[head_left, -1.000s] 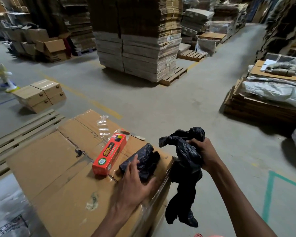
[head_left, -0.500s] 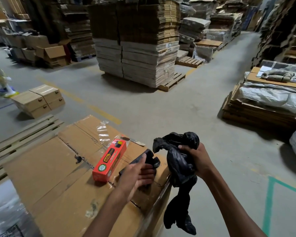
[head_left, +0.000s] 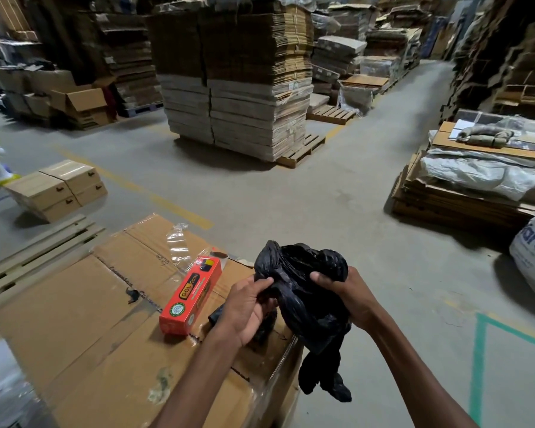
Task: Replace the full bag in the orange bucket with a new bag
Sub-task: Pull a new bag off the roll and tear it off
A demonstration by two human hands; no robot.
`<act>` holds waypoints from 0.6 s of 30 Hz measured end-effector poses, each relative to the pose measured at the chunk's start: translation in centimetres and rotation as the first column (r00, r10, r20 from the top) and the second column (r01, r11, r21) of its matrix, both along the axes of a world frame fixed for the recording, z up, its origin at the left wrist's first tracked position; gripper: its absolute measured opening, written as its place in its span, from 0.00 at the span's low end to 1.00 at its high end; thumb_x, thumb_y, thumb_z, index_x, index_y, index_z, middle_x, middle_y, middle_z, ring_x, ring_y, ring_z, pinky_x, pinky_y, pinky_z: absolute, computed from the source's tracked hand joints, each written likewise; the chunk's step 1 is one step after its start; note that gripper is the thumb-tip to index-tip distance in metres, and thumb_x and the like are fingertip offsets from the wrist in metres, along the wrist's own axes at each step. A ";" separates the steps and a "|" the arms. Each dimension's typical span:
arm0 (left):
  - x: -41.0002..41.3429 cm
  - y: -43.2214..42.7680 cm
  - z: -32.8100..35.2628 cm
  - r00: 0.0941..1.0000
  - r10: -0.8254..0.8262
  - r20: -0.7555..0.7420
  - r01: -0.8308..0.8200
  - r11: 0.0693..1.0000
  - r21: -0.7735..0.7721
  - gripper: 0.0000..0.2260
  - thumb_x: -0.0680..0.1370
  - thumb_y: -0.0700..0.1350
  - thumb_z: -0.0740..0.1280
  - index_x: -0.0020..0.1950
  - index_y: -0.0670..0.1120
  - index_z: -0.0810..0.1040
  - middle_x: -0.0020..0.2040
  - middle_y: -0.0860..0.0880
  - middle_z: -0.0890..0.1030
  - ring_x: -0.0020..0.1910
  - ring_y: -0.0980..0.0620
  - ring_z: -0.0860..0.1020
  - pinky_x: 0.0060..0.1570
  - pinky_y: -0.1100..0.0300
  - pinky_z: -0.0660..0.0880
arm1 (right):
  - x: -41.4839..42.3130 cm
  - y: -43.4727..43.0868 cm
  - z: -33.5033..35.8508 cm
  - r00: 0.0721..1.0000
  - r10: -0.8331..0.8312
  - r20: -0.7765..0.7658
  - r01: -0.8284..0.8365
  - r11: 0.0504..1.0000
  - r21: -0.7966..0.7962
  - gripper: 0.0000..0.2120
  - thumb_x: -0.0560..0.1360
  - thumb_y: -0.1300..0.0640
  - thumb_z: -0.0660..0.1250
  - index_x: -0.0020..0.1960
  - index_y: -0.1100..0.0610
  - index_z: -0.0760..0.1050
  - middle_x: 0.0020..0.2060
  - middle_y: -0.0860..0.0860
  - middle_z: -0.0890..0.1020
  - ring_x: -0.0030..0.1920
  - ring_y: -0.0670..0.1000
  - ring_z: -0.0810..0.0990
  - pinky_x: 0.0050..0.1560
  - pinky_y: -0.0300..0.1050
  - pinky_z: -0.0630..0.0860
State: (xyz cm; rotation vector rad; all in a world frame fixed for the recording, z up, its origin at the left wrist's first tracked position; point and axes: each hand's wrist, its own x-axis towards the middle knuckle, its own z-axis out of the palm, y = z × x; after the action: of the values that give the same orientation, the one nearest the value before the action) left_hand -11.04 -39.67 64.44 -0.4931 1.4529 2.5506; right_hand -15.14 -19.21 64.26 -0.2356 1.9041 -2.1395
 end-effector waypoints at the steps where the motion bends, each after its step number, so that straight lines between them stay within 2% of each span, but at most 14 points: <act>1: 0.0 -0.3 0.0 1.000 -0.002 0.005 0.002 1.000 -0.031 0.10 0.78 0.35 0.66 0.59 0.38 0.79 0.51 0.40 0.85 0.49 0.45 0.81 0.41 0.59 0.73 | 0.0 0.1 -0.2 1.000 -0.021 0.015 0.022 1.000 -0.010 0.21 0.70 0.49 0.76 0.57 0.60 0.82 0.52 0.60 0.85 0.54 0.61 0.84 0.57 0.56 0.79; 3: 0.1 -0.9 -0.1 1.000 0.000 0.008 0.001 0.998 -0.068 0.07 0.78 0.37 0.67 0.55 0.40 0.80 0.49 0.42 0.85 0.48 0.47 0.81 0.41 0.60 0.70 | -0.2 0.4 -0.3 0.994 -0.093 0.058 0.094 0.995 -0.025 0.23 0.71 0.42 0.74 0.56 0.60 0.82 0.52 0.60 0.85 0.54 0.61 0.84 0.58 0.56 0.79; 5: 0.2 -1.6 -0.1 1.000 0.008 0.001 -0.008 0.995 -0.104 0.08 0.77 0.41 0.68 0.54 0.41 0.81 0.50 0.43 0.85 0.49 0.48 0.81 0.43 0.59 0.70 | -0.5 0.6 -0.2 0.978 -0.182 0.105 0.189 0.980 -0.063 0.19 0.77 0.46 0.68 0.56 0.61 0.82 0.51 0.60 0.85 0.53 0.61 0.84 0.58 0.57 0.78; 8: 0.4 -2.9 -0.2 0.998 0.061 -0.007 -0.061 0.982 -0.178 0.07 0.77 0.45 0.69 0.52 0.44 0.81 0.39 0.50 0.81 0.35 0.56 0.73 0.32 0.66 0.68 | -1.0 1.1 -0.3 0.932 -0.305 0.195 0.334 0.933 -0.137 0.19 0.77 0.47 0.66 0.56 0.63 0.80 0.50 0.61 0.86 0.51 0.61 0.85 0.56 0.57 0.79; 10: 0.2 -3.9 -0.4 0.994 0.107 -0.020 -0.109 0.976 -0.187 0.08 0.76 0.45 0.68 0.53 0.43 0.81 0.36 0.54 0.77 0.30 0.58 0.68 0.27 0.68 0.68 | -1.4 1.3 -0.6 0.878 -0.389 0.280 0.442 0.882 -0.162 0.21 0.75 0.46 0.68 0.56 0.64 0.80 0.50 0.62 0.85 0.50 0.61 0.85 0.55 0.59 0.79; 12: 0.1 -4.8 -0.5 0.988 0.152 -0.042 -0.157 0.969 -0.192 0.10 0.78 0.44 0.67 0.56 0.42 0.81 0.34 0.56 0.79 0.29 0.59 0.71 0.27 0.69 0.71 | -1.7 1.1 -0.9 0.813 -0.447 0.373 0.536 0.824 -0.183 0.19 0.76 0.48 0.69 0.54 0.64 0.80 0.49 0.62 0.85 0.46 0.59 0.86 0.52 0.57 0.81; 13: 0.1 -5.2 -0.5 0.983 0.172 -0.062 -0.180 0.968 -0.176 0.08 0.79 0.42 0.65 0.56 0.42 0.81 0.35 0.57 0.82 0.31 0.58 0.76 0.30 0.68 0.74 | -1.7 1.0 -1.0 0.799 -0.460 0.388 0.557 0.809 -0.189 0.18 0.77 0.50 0.68 0.54 0.65 0.80 0.48 0.62 0.85 0.44 0.59 0.86 0.50 0.56 0.81; 14: 0.2 -5.4 -0.5 0.979 0.182 -0.089 -0.194 0.969 -0.152 0.07 0.81 0.40 0.63 0.54 0.43 0.81 0.38 0.55 0.84 0.38 0.55 0.80 0.36 0.65 0.76 | -1.6 0.8 -1.1 0.803 -0.457 0.384 0.554 0.809 -0.195 0.17 0.78 0.51 0.68 0.54 0.66 0.80 0.48 0.62 0.85 0.43 0.59 0.86 0.49 0.56 0.81; 16: 0.7 -6.1 -0.3 0.978 0.174 -0.113 -0.186 0.977 -0.108 0.08 0.80 0.36 0.63 0.50 0.45 0.81 0.43 0.49 0.85 0.52 0.47 0.79 0.47 0.56 0.75 | -1.1 0.4 -0.9 0.824 -0.435 0.363 0.529 0.820 -0.219 0.16 0.79 0.54 0.66 0.56 0.67 0.79 0.48 0.63 0.85 0.44 0.60 0.85 0.50 0.57 0.81; 18: 1.3 -6.6 -0.1 0.989 0.102 -0.104 -0.113 0.988 -0.104 0.07 0.75 0.44 0.66 0.48 0.44 0.82 0.45 0.46 0.84 0.54 0.43 0.77 0.51 0.49 0.73 | -0.3 0.0 -0.4 0.853 -0.420 0.310 0.499 0.832 -0.243 0.13 0.79 0.57 0.65 0.56 0.66 0.79 0.50 0.65 0.84 0.47 0.62 0.84 0.53 0.60 0.80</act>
State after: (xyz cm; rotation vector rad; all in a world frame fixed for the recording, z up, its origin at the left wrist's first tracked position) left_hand -9.73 -46.23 64.39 -0.4794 1.6514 2.6220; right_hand -15.45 -19.17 63.84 0.4696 1.5837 -2.6353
